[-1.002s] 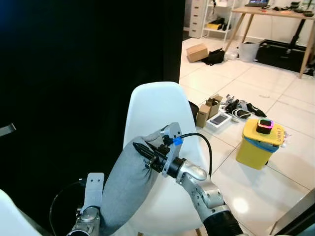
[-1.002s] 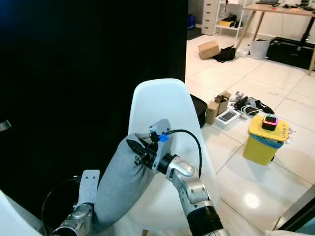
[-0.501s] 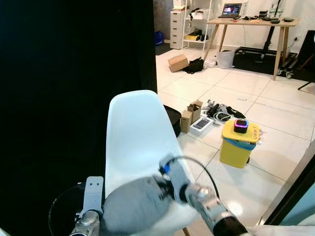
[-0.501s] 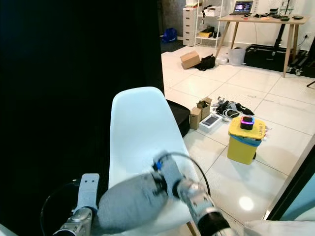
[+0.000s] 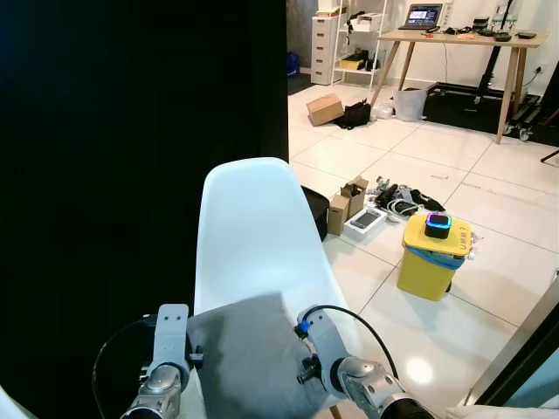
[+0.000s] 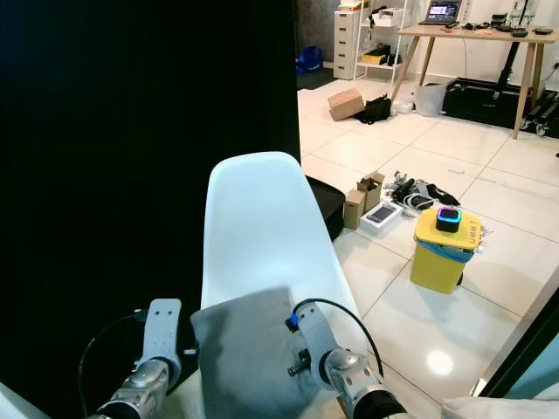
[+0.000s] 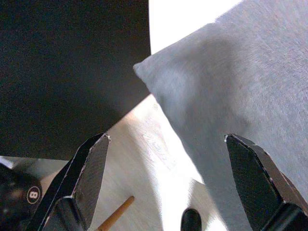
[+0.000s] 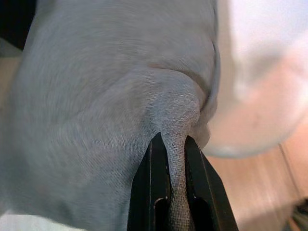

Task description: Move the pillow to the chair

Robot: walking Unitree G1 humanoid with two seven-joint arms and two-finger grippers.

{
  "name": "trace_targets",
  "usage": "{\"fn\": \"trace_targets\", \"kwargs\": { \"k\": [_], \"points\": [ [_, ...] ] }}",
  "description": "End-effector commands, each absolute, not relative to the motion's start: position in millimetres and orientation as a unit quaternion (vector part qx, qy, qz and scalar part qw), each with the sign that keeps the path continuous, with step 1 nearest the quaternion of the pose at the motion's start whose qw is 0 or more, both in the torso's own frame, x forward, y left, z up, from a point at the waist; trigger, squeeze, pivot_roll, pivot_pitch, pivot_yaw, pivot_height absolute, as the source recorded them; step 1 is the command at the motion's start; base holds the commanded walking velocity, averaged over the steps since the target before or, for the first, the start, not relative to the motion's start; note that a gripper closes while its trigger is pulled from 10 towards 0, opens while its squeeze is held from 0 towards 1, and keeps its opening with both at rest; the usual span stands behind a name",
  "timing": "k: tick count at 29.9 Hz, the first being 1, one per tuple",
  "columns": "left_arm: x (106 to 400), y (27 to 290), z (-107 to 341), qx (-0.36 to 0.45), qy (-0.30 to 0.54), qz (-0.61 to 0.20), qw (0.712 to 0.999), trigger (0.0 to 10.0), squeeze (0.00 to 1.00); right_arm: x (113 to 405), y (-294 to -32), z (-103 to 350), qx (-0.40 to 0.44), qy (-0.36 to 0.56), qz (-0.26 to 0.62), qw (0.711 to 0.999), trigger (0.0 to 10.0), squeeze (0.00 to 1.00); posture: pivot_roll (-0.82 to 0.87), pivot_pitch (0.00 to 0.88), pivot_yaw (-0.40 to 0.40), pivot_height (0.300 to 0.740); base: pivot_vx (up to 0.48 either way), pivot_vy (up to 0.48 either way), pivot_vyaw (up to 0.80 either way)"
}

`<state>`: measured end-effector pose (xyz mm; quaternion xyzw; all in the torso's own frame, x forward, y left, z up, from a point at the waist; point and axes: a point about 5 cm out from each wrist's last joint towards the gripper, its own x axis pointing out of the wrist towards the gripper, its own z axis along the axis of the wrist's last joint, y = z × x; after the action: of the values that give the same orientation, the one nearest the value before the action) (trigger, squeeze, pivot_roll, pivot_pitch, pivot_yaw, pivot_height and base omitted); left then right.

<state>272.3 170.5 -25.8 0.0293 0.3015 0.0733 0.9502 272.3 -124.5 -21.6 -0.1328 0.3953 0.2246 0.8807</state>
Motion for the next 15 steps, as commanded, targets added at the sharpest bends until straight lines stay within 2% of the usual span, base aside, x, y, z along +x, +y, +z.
{"fn": "trace_targets", "kwargs": {
  "k": [1, 4, 7, 15],
  "points": [
    [272, 172, -26, 0.03, 0.302, 0.072, 0.95, 10.0, 0.0, 278, -124, -18, -0.158, 0.379, 0.22, 0.885, 10.0, 0.0, 0.01, 0.0, 0.076, 0.665, 0.0, 0.0, 0.0],
    [272, 172, -26, 0.028, 0.302, 0.071, 0.95, 10.0, 0.0, 279, -128, -18, -0.171, 0.377, 0.211, 0.886, 10.0, 0.0, 0.01, 0.0, 0.076, 0.66, 0.0, 0.0, 0.0],
    [274, 166, -25, 0.007, 0.293, 0.057, 0.954, 10.0, 0.0, 300, -144, 2, -0.239, 0.297, 0.16, 0.911, 10.0, 0.0, 0.01, 0.0, 0.077, 0.645, 0.0, 0.0, 0.0],
    [277, 158, -22, -0.003, 0.282, 0.037, 0.959, 10.0, 0.0, 320, -154, 25, -0.219, 0.228, 0.096, 0.944, 10.0, 0.0, 0.02, 0.0, 0.078, 0.62, 0.0, 0.0, 0.0]
  ]
}}
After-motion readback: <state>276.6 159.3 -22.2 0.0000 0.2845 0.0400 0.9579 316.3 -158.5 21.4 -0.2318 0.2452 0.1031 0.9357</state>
